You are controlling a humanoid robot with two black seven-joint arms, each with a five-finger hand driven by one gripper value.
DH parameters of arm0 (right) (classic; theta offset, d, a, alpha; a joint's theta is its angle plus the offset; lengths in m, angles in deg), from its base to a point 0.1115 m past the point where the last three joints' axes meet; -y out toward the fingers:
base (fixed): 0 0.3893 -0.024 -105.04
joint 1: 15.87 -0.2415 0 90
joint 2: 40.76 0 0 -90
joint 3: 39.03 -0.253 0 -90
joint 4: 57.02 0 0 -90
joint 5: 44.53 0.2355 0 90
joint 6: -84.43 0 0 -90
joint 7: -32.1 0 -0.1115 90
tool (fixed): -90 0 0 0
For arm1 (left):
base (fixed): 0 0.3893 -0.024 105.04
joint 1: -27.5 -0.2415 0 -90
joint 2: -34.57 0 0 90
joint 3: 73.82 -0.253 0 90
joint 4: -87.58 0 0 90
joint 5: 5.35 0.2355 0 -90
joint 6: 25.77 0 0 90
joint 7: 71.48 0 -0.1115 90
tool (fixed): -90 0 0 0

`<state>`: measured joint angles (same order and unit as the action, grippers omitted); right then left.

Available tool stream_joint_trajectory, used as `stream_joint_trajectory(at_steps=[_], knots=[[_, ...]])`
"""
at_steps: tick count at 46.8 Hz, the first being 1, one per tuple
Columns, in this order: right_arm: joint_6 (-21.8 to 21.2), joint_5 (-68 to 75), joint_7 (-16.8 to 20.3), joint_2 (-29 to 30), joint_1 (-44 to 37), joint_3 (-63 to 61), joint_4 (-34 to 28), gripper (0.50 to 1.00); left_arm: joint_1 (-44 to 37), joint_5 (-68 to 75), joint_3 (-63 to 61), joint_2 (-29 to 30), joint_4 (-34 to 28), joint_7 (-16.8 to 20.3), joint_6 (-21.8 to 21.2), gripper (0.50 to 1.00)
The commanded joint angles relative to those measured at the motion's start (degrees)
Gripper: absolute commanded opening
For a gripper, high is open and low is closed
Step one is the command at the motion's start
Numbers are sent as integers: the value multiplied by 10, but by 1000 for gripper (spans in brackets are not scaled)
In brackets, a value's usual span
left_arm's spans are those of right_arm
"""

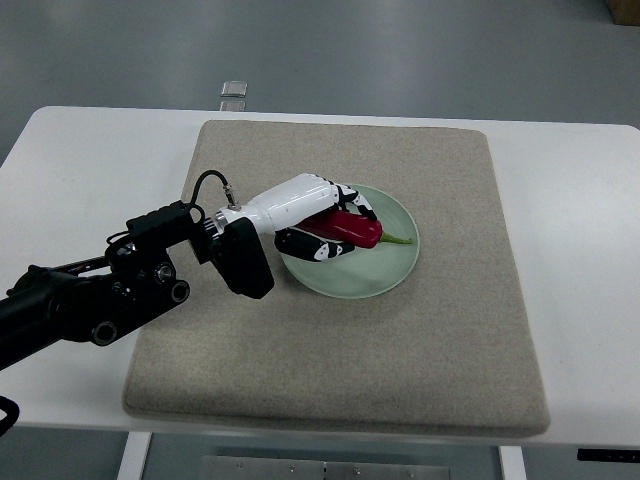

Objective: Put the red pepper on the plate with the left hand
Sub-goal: 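Carry the grasped pepper with the left hand onto the green plate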

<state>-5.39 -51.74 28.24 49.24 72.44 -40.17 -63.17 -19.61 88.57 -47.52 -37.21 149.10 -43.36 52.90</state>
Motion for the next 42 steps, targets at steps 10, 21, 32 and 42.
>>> stream_joint_trajectory(at_steps=[10, 21, 32, 42], knots=[[0, 0, 0, 0, 0, 0, 0, 928, -8, -2, 1, 0, 1, 0, -2, 500], [0, 0, 0, 0, 0, 0, 0, 928, -9, -2, 1, 0, 0, 0, -6, 500], [0, 0, 0, 0, 0, 0, 0, 928, -20, -15, 2, 0, 2, 0, -13, 673], [0, 0, 0, 0, 0, 0, 0, 928, -21, -63, 4, 0, 3, 0, -13, 773]])
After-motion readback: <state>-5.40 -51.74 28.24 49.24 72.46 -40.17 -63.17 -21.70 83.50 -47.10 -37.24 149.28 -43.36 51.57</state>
